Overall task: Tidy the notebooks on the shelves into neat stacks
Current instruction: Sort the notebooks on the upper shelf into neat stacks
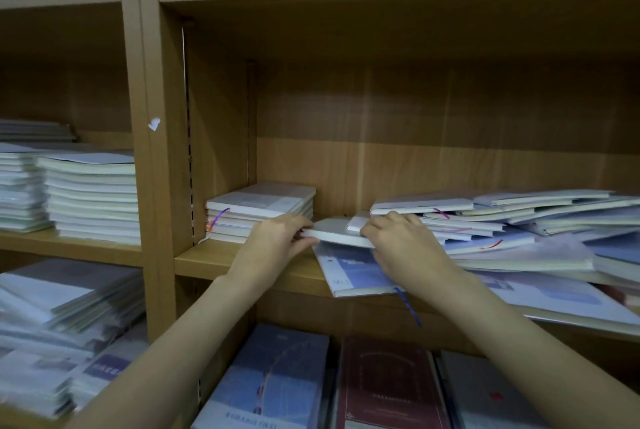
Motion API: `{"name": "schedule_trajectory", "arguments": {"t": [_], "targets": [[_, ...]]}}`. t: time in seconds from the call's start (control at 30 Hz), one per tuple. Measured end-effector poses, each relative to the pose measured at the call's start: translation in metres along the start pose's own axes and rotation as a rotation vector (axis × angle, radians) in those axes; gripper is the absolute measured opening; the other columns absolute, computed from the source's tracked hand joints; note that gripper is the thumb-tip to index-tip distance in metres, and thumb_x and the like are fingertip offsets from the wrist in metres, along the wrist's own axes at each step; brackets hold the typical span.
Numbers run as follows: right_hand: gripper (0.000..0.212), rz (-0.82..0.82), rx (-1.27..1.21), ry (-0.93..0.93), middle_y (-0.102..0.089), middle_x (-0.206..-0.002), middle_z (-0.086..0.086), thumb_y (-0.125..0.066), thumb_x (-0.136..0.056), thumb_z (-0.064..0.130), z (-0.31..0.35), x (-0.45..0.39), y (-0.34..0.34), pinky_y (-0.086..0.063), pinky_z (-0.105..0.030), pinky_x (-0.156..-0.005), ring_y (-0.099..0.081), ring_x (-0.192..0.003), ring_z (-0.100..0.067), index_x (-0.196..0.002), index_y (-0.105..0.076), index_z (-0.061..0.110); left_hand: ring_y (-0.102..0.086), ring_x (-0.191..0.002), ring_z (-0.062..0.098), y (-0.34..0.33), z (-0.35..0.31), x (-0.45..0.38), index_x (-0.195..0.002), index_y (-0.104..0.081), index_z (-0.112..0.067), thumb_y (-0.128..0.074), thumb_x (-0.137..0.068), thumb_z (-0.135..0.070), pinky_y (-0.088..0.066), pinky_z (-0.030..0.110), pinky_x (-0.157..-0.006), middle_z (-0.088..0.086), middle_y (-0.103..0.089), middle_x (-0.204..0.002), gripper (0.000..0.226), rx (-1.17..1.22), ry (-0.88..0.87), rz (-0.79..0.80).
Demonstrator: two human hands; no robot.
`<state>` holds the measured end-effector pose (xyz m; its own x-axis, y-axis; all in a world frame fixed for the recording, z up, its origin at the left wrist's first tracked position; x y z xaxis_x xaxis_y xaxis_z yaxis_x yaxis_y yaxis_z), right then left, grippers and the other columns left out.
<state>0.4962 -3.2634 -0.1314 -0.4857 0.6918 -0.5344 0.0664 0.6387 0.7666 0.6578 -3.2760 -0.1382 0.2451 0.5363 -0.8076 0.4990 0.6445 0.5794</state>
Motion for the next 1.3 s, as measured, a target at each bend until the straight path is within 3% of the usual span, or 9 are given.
{"name": "schedule_trajectory", "arguments": {"t": [0.17, 0.3, 0.43, 0.57, 0.63, 0.7, 0.77, 1.1, 1.3], "targets": [[0.026, -0.086, 0.046, -0.063, -0.061, -0.104, 0.002, -0.055, -0.09, 0.01, 0.0, 0.007, 0.004, -0.029, -0.028, -0.056, -0.055, -0.1, -0.021, -0.114, -0.052, 0.02, -0.062, -0.099, 0.014, 0.004, -0.003, 0.003, -0.12, -0.062, -0.013, -0.066, -0.085, -0.026, -0.039, 0.016, -0.086, 0.001, -0.066, -0.113, 0.038, 0.063, 0.031, 0.027], [0.041, -0.239, 0.042, -0.081, -0.062, -0.063, 0.007, -0.091, -0.048, 0.012, 0.002, 0.011, 0.019, -0.015, -0.02, -0.039, -0.058, -0.048, -0.018, -0.081, -0.069, 0.023, -0.06, -0.091, 0.007, 0.014, 0.0, 0.002, -0.117, -0.063, -0.014, -0.065, -0.085, -0.012, -0.046, 0.014, -0.085, 0.001, -0.066, -0.109, 0.032, 0.271, 0.165, -0.031], [0.032, -0.447, -0.067, -0.028, -0.061, -0.064, 0.001, -0.084, -0.059, 0.006, 0.009, 0.007, 0.053, -0.029, -0.025, -0.035, -0.059, -0.048, -0.026, -0.083, -0.066, 0.017, -0.052, -0.097, -0.003, 0.028, 0.009, 0.002, -0.13, -0.049, -0.018, -0.064, -0.085, -0.016, -0.048, 0.006, -0.073, -0.01, -0.054, -0.116, 0.047, 0.623, 0.399, -0.135], [0.019, -0.516, -0.104, -0.078, -0.061, -0.068, -0.002, -0.074, -0.072, 0.009, 0.006, -0.008, 0.077, -0.031, -0.025, -0.04, -0.062, -0.054, -0.029, -0.087, -0.064, 0.015, -0.05, -0.115, 0.007, 0.031, 0.011, 0.004, -0.133, -0.04, -0.018, -0.064, -0.085, -0.026, -0.047, 0.017, -0.088, -0.007, -0.051, -0.128, 0.054, 0.846, 0.502, -0.152], [0.015, -0.46, -0.104, -0.106, -0.065, -0.084, -0.006, -0.062, -0.085, 0.011, 0.005, -0.019, 0.083, -0.04, -0.033, -0.048, -0.064, -0.07, -0.035, -0.1, -0.064, 0.014, -0.054, -0.112, 0.009, 0.021, 0.008, 0.011, -0.131, -0.045, -0.014, -0.063, -0.087, -0.025, -0.047, 0.013, -0.083, -0.005, -0.054, -0.125, 0.049, 0.701, 0.443, 0.054], [0.023, -0.366, -0.114, -0.148, -0.063, -0.106, -0.004, -0.048, -0.095, 0.018, 0.002, -0.028, 0.082, -0.043, -0.037, -0.062, -0.061, -0.092, -0.037, -0.116, -0.058, 0.017, -0.057, -0.11, 0.013, 0.005, 0.005, 0.023, -0.122, -0.058, -0.015, -0.061, -0.088, -0.024, -0.046, 0.021, -0.089, -0.002, -0.06, -0.12, 0.035, 0.497, 0.292, 0.347], [0.027, -0.337, -0.125, -0.14, -0.061, -0.116, -0.002, -0.044, -0.097, 0.022, 0.003, -0.028, 0.082, -0.048, -0.039, -0.071, -0.059, -0.101, -0.035, -0.121, -0.054, 0.02, -0.057, -0.111, 0.009, -0.002, 0.008, 0.032, -0.114, -0.065, -0.018, -0.058, -0.091, -0.021, -0.043, 0.022, -0.095, -0.004, -0.062, -0.119, 0.025, 0.444, 0.211, 0.483], [0.028, -0.605, -0.306, -0.133, -0.067, -0.114, -0.008, -0.056, -0.092, 0.018, -0.011, -0.013, 0.136, -0.051, -0.048, -0.081, -0.062, -0.102, -0.035, -0.12, -0.062, 0.014, -0.049, -0.121, 0.01, -0.001, 0.016, 0.031, -0.122, -0.061, -0.018, -0.05, -0.095, -0.019, -0.035, 0.019, -0.1, -0.004, -0.058, -0.128, 0.029, 0.28, 0.2, 0.544], [0.026, -0.867, -0.257, -0.015, -0.07, -0.095, -0.011, -0.057, -0.089, 0.014, -0.007, -0.004, 0.152, -0.056, -0.044, -0.061, -0.066, -0.077, -0.033, -0.114, -0.063, 0.006, -0.049, -0.119, 0.011, 0.028, 0.037, 0.05, -0.127, -0.054, -0.022, -0.053, -0.092, -0.016, -0.036, 0.018, -0.093, -0.003, -0.054, -0.13, 0.035, 0.182, 0.277, 0.346]]}}
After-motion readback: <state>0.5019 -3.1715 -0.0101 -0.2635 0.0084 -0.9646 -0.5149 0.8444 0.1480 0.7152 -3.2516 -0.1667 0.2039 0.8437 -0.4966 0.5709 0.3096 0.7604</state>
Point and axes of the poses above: each hand's wrist, its own x-axis away from the middle knuckle, its own y-axis out of the back of the hand, z = x × y, the point moved 6 cm from there along -x, towards the middle knuckle
